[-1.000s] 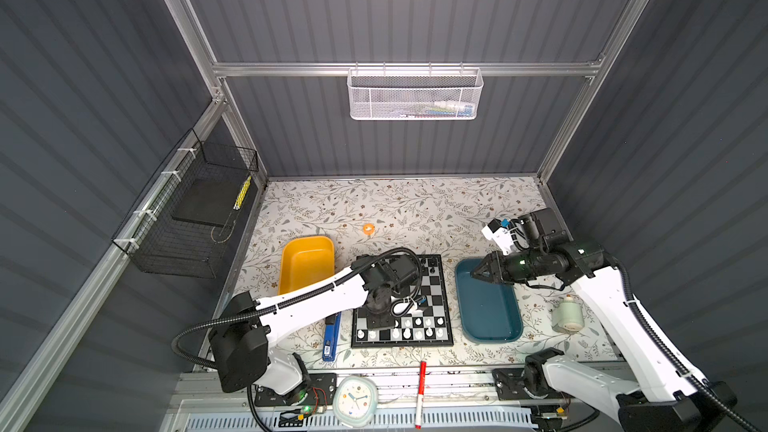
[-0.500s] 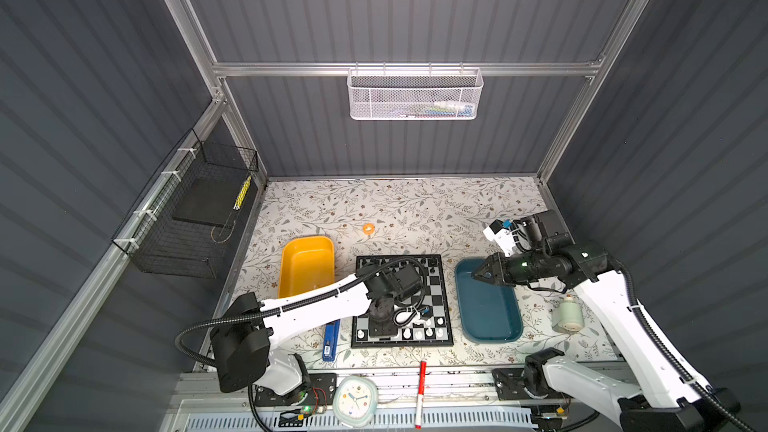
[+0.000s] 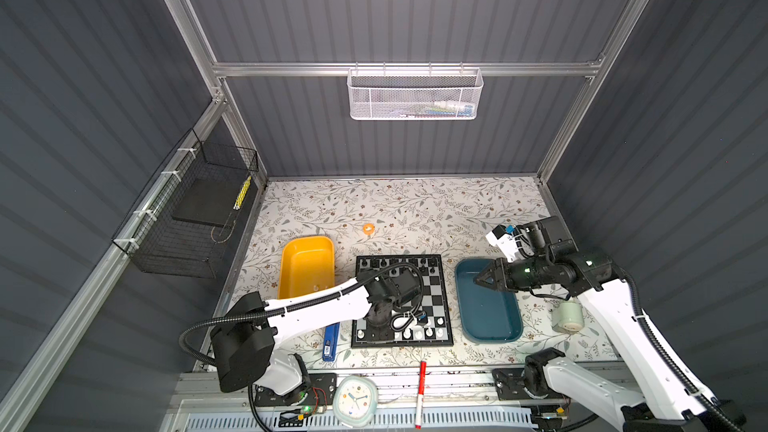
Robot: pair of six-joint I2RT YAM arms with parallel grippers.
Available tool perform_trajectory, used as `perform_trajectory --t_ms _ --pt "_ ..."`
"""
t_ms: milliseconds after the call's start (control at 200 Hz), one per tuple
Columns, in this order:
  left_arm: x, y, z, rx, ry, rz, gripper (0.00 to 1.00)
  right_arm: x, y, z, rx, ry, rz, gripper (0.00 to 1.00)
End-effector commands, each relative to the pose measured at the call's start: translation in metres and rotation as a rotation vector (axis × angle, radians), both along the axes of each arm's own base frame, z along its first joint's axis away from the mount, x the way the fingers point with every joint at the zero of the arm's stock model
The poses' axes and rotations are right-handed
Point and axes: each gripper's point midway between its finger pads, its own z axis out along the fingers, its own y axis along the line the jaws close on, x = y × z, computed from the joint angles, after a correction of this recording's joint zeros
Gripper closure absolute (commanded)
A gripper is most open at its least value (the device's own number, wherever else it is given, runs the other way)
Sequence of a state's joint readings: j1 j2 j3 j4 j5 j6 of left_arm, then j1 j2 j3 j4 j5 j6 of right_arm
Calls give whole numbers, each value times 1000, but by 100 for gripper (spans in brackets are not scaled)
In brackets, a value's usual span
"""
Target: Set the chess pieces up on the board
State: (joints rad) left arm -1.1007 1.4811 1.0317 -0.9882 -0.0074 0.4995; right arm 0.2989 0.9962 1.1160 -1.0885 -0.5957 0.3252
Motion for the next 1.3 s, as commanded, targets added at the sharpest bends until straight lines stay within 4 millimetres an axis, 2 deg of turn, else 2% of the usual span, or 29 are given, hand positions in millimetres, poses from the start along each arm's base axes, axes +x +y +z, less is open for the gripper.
perform_trajectory --t_ms 0,480,1296 --pt "-3 -4 -3 -12 10 7 91 -3 -4 -3 -13 12 -14 74" --pt "0 -12 -11 -17 16 9 91 -5 -7 -6 -31 16 -18 74" --pt "-7 -6 -19 1 48 21 91 -1 -6 -9 -29 15 -28 74"
